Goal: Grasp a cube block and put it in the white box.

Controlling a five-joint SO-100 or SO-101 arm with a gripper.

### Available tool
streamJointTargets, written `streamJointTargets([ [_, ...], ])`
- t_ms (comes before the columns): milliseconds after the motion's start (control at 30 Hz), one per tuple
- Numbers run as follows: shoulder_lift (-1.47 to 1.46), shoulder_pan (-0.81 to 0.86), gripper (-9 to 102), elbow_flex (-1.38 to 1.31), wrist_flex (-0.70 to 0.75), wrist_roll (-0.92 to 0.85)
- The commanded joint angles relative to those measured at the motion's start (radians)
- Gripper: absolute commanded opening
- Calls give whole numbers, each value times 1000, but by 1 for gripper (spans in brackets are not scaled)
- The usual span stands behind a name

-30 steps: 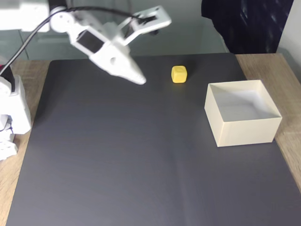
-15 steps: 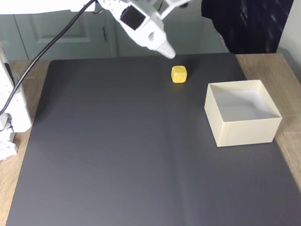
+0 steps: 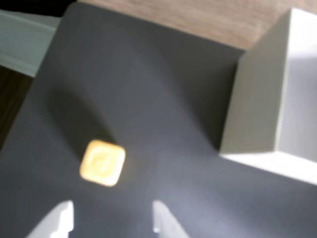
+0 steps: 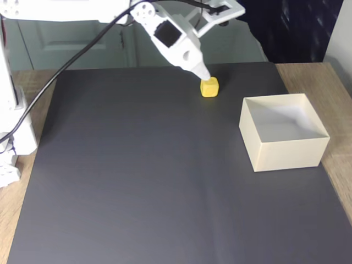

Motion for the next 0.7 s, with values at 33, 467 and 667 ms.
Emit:
streamJointTargets([
  [33, -44, 29, 22, -140, 11, 2],
  [467, -224, 21, 26, -230, 8, 8],
  [667, -291, 3, 27, -291, 8, 8],
])
